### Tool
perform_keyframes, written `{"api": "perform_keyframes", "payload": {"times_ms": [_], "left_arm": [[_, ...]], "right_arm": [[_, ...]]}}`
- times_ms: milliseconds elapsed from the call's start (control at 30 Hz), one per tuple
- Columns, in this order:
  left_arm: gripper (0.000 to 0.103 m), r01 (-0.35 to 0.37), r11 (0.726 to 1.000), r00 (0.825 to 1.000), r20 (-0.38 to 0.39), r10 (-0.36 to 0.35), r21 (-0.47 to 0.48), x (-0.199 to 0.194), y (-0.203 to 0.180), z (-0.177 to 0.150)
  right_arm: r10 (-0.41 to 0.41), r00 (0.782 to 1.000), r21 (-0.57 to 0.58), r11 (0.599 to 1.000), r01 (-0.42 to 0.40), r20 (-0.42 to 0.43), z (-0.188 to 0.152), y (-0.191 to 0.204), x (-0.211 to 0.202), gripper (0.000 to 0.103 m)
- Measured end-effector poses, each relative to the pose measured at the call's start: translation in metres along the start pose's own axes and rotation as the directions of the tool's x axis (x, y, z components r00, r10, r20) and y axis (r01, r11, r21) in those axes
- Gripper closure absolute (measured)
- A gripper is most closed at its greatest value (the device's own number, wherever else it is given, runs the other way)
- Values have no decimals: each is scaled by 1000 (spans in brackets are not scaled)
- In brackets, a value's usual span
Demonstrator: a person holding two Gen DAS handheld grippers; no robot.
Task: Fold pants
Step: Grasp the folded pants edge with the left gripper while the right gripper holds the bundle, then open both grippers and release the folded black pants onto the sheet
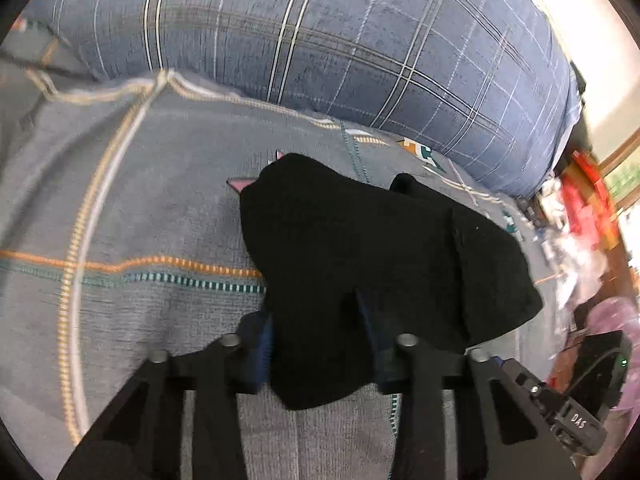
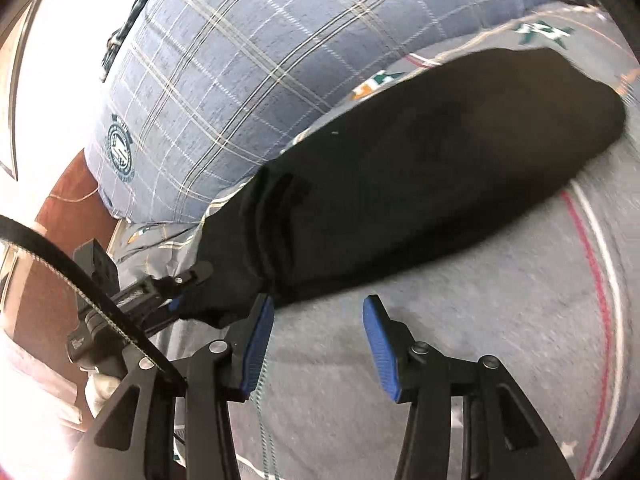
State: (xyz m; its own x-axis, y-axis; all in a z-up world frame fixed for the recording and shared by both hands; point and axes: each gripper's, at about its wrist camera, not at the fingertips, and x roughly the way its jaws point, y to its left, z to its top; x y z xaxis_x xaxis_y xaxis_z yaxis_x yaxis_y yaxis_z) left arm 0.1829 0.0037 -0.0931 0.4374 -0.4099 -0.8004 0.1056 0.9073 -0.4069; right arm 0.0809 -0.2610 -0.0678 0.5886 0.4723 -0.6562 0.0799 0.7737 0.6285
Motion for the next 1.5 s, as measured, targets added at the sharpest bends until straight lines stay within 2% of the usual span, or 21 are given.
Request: {"api": "perform_keyframes", "payload": {"times_ms": [33,133,267,367,400,500,567,600,667,733,833,900,967,1067,1200,1333,1500], "left_arm": [[85,-14,1000,1000,-3,14,9,-5,-3,0],[89,-29,999,1000,-3,29,14,-24,-9,-4],[89,-71,997,997,-8,71,-4,-41,-12,-11],[81,-130,991,991,-45,129,-19,-31,-3,-16],[78,-128,991,991,-53,126,-29,-29,1,-18],[77,-63,996,997,-52,59,-68,-37,13,-26],[77,-72,994,997,-21,70,-81,-53,15,-31],[77,-58,995,998,20,59,-82,-66,12,-31],[73,-41,997,997,70,45,-66,-81,4,-28],[56,-24,999,996,90,27,-36,-83,-6,-18],[53,-9,1000,996,91,9,-3,-61,-16,2],[53,-36,999,997,65,35,9,-37,-15,12],[53,-94,996,995,26,94,-4,-10,-6,17],[47,-123,992,992,3,123,-26,6,7,9],[45,-103,993,995,-7,103,-56,-11,12,5],[45,-181,983,982,61,180,16,-50,-14,-9],[43,-265,955,955,173,241,131,-92,-59,-40]], "right_arm": [[-3,1000,5,1000,3,4,-1,-3,-3,51],[-6,1000,23,1000,6,18,-2,-13,-11,51],[-1,1000,42,999,-1,31,-2,-22,-23,51],[-4,1000,56,998,3,22,-4,-26,-20,51],[-8,1000,62,998,7,14,-6,-29,-18,51],[-5,1000,69,998,4,11,-7,-27,-18,51],[6,1000,55,998,-7,19,-6,-22,-22,51],[13,1000,44,999,-14,24,-5,-18,-24,51],[41,999,18,999,-42,29,-1,-6,-24,51],[107,994,-12,994,-107,16,1,9,-18,51],[202,979,-52,978,-203,-30,2,35,-2,51],[227,972,-94,968,-232,-66,-1,51,11,51],[201,974,-130,968,-213,-101,-4,62,28,51],[54,989,-181,980,-79,-140,-5,61,60,54],[58,990,-191,978,-82,-128,-3,64,58,53],[64,995,-176,981,-77,-81,-8,61,39,51],[67,997,-111,991,-70,-31,-22,36,11,51]]}}
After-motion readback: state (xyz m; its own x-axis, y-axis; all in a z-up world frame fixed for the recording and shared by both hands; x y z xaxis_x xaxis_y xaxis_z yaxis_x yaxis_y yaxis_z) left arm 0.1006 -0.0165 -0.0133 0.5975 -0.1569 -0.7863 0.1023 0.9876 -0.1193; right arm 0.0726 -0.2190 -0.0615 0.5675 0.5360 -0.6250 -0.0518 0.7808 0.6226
